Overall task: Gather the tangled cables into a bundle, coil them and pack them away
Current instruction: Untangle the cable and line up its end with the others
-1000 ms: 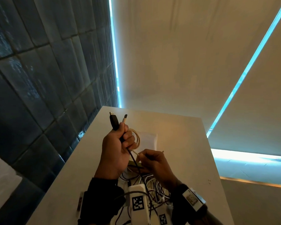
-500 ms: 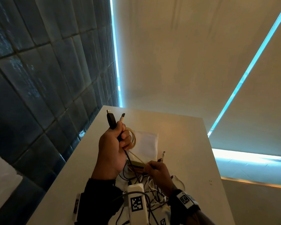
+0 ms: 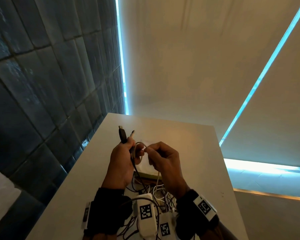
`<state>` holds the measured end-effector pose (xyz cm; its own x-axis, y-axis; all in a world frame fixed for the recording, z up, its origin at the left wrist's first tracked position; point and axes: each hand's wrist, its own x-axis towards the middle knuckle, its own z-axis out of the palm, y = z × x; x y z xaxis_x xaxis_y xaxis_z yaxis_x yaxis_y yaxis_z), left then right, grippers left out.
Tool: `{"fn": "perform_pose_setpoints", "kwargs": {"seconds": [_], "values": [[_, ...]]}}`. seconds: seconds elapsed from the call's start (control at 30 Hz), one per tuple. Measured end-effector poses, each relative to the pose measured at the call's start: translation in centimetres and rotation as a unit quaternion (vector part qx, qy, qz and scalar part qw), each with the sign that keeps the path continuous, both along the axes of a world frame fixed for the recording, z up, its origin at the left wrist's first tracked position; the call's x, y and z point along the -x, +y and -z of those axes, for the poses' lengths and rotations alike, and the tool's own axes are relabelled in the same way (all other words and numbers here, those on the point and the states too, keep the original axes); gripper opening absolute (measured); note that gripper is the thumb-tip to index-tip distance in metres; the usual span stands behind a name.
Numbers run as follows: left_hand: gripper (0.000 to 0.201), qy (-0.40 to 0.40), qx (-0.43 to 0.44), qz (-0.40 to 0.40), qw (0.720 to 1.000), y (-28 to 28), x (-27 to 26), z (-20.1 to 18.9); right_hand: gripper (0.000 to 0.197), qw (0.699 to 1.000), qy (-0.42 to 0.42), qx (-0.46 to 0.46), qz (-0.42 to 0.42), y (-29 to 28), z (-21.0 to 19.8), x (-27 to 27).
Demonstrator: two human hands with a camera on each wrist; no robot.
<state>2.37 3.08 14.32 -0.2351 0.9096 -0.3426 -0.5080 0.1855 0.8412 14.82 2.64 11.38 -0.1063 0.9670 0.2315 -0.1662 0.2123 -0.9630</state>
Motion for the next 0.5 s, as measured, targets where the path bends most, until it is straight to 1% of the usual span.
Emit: {"fn": "perform_pose_setpoints", "kwargs": {"seconds": [0.13, 0.23, 0.3, 0.43, 0.5], "values": [[0.026, -0.009, 0.005, 0.013, 1.000, 0.0, 0.1, 0.0, 0.013, 0.999, 0.010, -0.005, -0.036, -0.8, 0.1, -0.4], [0.028, 0.013, 0.001, 0.023, 1.000, -0.1, 0.0, 0.0, 0.013, 0.998, 0.013, 0.014, -0.066, -1.4, 0.2, -0.7], [0.031, 0.015, 0.000, 0.045, 0.999, -0.2, -0.2, -0.1, 0.015, 0.997, 0.017, 0.015, -0.067, -1.7, 0.3, -0.7], [0.032, -0.019, -0.014, 0.096, 0.995, -0.6, -0.3, -0.4, 0.014, 0.995, 0.040, 0.018, -0.087, -2.0, 0.5, -0.7], [0.032, -0.074, -0.043, 0.107, 0.991, -0.6, -0.2, -0.7, 0.015, 0.994, 0.037, 0.033, -0.100, -2.0, 1.1, -1.0]]}}
